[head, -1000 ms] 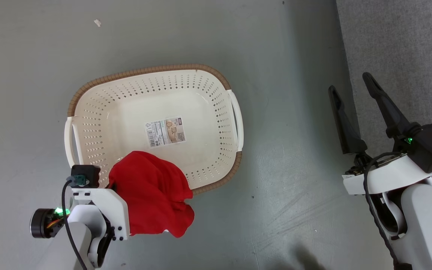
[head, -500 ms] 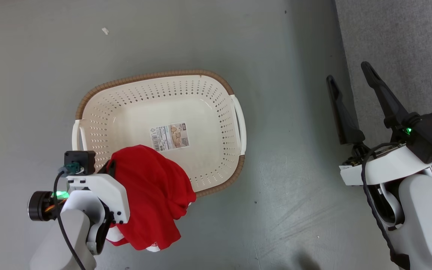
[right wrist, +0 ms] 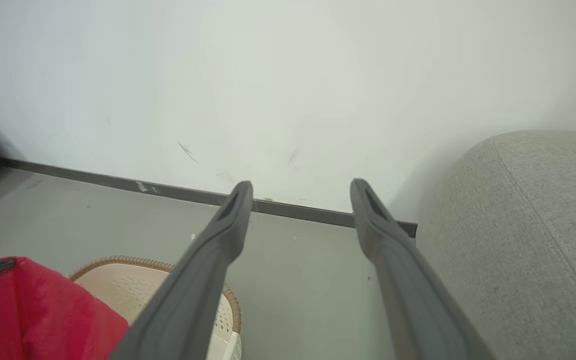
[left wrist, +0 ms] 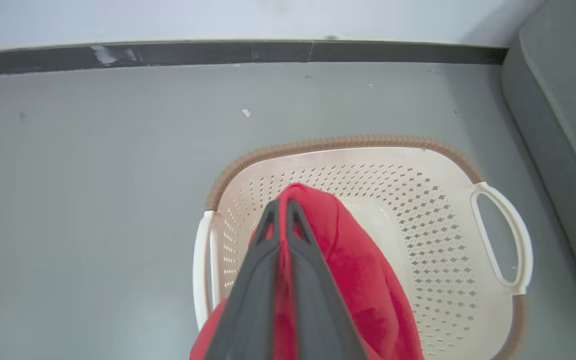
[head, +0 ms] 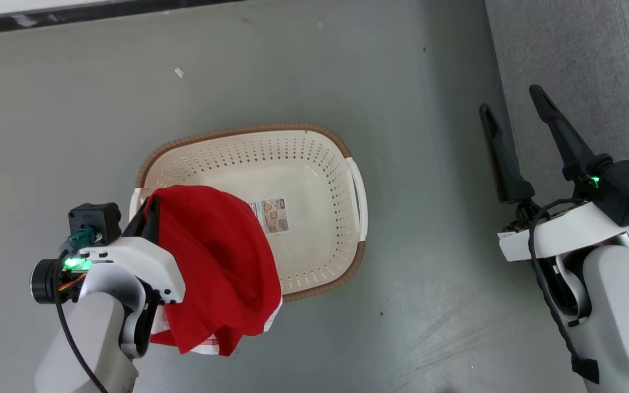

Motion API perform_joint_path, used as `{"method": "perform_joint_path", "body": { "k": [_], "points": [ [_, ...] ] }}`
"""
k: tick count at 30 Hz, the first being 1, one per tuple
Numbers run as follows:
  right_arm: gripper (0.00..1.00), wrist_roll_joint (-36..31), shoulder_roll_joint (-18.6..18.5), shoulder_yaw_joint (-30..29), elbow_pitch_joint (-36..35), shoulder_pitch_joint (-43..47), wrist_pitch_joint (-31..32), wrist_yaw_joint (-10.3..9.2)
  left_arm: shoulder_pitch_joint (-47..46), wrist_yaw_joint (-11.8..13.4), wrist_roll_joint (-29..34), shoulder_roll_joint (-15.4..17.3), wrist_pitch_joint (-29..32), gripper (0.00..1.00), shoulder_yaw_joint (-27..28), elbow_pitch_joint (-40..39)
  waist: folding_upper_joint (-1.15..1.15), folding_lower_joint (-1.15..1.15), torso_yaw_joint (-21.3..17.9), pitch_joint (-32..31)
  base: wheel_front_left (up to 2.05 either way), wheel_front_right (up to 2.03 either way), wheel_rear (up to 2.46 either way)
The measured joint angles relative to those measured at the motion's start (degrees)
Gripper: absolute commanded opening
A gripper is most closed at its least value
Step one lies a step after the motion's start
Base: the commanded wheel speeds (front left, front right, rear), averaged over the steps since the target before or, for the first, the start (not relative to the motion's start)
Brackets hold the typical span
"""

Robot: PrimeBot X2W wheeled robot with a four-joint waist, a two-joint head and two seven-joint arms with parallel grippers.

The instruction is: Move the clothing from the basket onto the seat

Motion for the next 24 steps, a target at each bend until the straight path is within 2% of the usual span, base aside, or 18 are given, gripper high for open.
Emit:
{"method": "perform_joint_path", "body": {
  "k": [15,24],
  "points": [
    [1.00,0.0,-1.1,-0.6,2.8,0.2,0.0,0.00,4.8,0.4,-0.8,-1.0,-5.9,0.00,1.1,-5.2,0.00,0.00,2.4,-7.3,0.00,0.00,0.00],
    [1.00,0.0,-1.9,-0.8,4.5,3.6,0.0,0.00,8.6,0.4,-1.4,-1.4,-7.8,0.00,1.1,-7.9,0.00,0.00,4.1,-13.1,0.00,0.00,0.00]
  ]
}}
